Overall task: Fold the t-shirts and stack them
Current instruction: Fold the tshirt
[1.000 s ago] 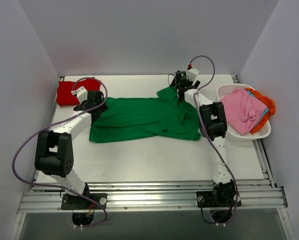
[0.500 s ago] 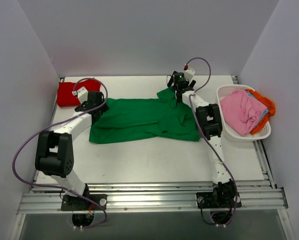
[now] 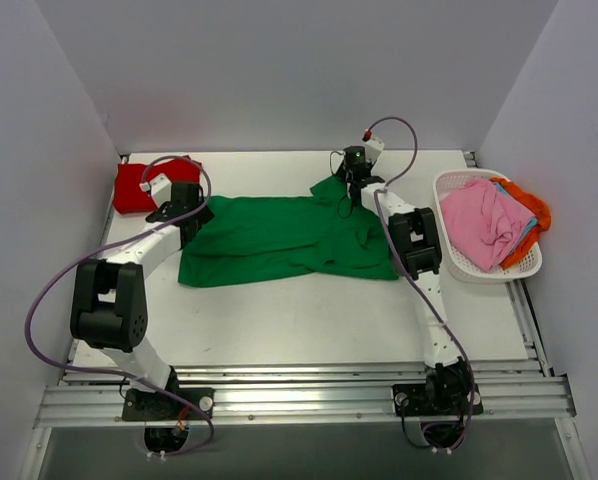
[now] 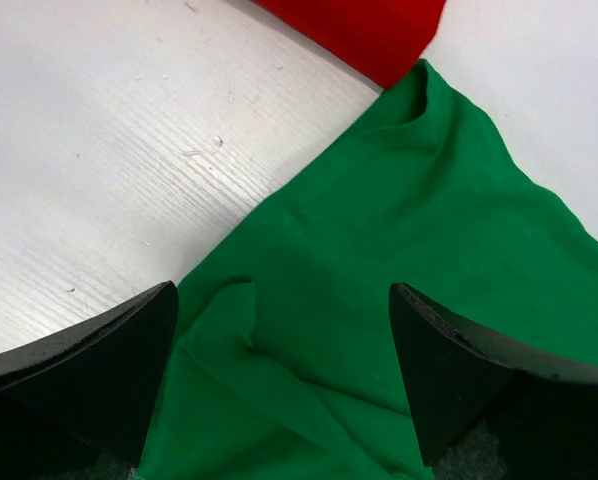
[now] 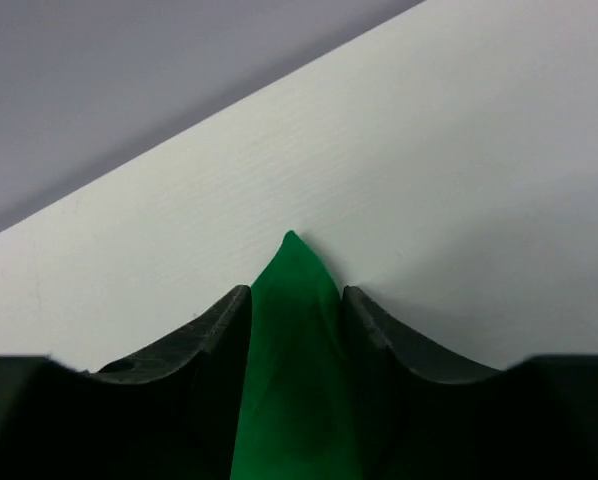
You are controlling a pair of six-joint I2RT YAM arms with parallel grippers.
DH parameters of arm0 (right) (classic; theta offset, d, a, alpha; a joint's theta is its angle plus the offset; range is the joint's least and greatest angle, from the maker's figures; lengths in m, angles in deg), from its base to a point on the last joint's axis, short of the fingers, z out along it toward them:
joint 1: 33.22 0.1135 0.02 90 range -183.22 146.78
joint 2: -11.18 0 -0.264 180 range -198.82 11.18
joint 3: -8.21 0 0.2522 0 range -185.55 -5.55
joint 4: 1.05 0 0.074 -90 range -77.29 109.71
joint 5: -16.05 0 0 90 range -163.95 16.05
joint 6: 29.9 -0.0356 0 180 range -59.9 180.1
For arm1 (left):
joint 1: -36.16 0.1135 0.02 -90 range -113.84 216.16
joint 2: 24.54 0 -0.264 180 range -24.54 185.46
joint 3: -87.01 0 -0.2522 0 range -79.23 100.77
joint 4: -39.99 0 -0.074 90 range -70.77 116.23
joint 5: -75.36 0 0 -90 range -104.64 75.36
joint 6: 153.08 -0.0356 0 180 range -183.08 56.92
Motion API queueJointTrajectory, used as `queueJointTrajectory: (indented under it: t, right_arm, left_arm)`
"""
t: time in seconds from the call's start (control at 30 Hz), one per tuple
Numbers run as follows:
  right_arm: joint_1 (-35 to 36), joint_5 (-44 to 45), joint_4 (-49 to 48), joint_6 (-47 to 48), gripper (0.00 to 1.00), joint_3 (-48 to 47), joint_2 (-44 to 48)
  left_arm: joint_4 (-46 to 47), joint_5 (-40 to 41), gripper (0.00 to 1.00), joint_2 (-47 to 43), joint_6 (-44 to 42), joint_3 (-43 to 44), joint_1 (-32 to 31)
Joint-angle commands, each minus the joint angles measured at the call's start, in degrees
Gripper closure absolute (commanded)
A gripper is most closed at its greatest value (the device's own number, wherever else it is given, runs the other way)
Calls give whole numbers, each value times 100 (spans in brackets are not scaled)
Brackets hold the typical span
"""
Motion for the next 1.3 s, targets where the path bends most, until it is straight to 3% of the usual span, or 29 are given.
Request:
queueJointTrajectory:
  t: [0.0,0.1,0.13,0.17,0.47,0.83,1.13,1.27]
  right_arm:
    - [67,-184,-4,-57,66,-19,-175]
    - [58,-263,5,-75,83,-11,-184]
    - [49,-254,5,-75,97,-2,-167]
    - [49,-263,5,-75,100,16,-140]
    - [5,-298,-399,-136,100,867,413]
    - [-109,-395,-953,-250,100,1905,1107]
    - [-144,-483,-1348,-374,100,2686,1486]
    - [-170,-492,-1454,-426,100,2890,1608]
  left_arm:
    - [300,-120,5,179,-51,269,217]
    - [370,-216,5,373,10,349,314]
    - [405,-260,5,425,19,427,341]
    - [440,-313,5,574,54,489,376]
    - [203,-655,6,2128,54,2192,455]
    - [-25,-920,8,2921,90,3204,490]
    - [-1035,-973,12,3887,134,4723,481]
    - [-1457,-1043,18,4143,98,5191,473]
